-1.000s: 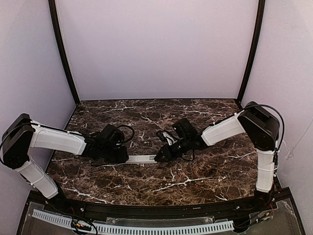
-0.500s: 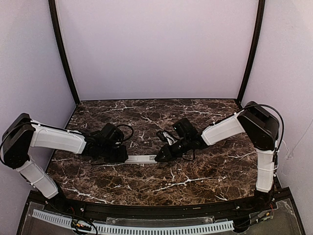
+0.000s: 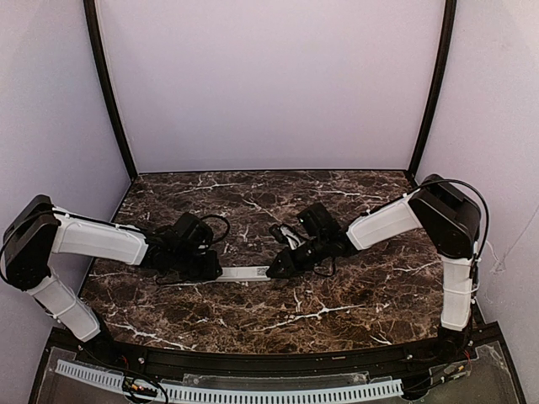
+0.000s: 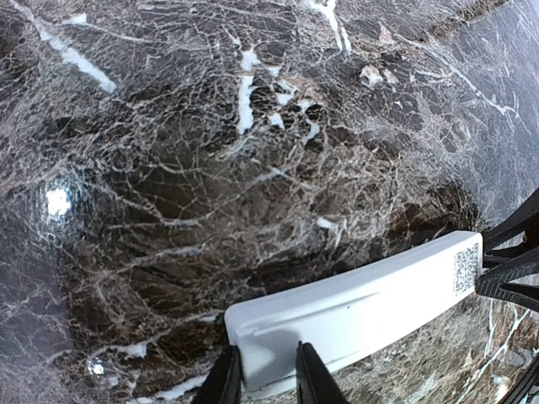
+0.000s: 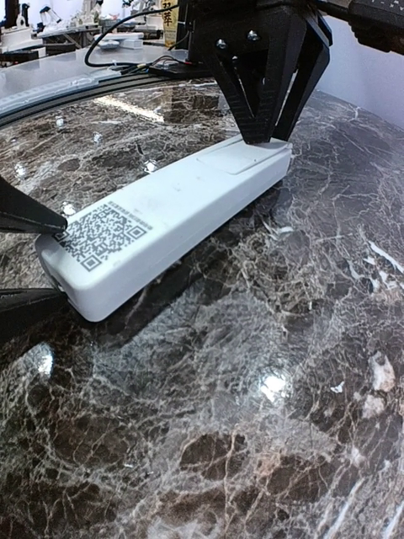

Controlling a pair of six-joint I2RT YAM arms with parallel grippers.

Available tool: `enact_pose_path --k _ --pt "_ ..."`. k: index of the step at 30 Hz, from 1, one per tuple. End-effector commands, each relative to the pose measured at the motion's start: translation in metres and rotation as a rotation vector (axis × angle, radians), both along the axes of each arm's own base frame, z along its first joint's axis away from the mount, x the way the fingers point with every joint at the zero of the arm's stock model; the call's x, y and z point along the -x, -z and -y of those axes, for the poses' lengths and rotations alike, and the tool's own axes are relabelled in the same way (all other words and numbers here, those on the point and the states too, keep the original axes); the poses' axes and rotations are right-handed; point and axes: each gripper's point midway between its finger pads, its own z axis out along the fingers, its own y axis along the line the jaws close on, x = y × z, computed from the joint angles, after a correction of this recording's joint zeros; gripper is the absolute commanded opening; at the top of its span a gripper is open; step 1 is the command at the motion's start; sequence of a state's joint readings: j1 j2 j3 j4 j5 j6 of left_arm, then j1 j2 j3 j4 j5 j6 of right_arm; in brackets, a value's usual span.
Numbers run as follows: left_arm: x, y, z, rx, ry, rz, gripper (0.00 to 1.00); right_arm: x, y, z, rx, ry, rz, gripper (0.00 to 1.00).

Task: Load the batteries into the remote control
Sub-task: Press the battery cover on the remote control.

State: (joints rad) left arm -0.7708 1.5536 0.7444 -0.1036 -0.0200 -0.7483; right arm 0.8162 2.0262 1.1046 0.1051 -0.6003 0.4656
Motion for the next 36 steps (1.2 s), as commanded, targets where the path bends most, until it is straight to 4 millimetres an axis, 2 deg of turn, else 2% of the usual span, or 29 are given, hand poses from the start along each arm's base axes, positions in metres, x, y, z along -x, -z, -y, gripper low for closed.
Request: enact_pose_path --k 1,8,14,24,29,36 --pt "0.042 0.029 -0.007 -0.049 0.071 -0.157 0.24 0.0 0.009 0.0 0.023 0.003 0.028 0.23" --pt "0.044 0.031 -0.01 -0.068 0.078 -0.171 0.27 -0.004 0.009 0.005 0.031 0.011 0.035 0.28" --pt "0.034 0.024 -0.02 -0.09 0.051 -0.138 0.32 -0.006 0.007 0.008 0.033 0.011 0.045 0.32" --pt "0.023 0.012 -0.026 -0.095 0.052 -0.093 0.51 -0.018 -0.006 0.023 0.035 0.006 0.127 0.47" --pt "0.012 0.003 -0.032 -0.072 0.036 -0.053 0.53 -0.024 -0.011 0.024 0.031 -0.007 0.16 0.51" --pt "0.001 -0.011 -0.029 -0.007 0.042 -0.007 0.54 -0.026 -0.029 0.016 -0.012 -0.076 0.227 0.51"
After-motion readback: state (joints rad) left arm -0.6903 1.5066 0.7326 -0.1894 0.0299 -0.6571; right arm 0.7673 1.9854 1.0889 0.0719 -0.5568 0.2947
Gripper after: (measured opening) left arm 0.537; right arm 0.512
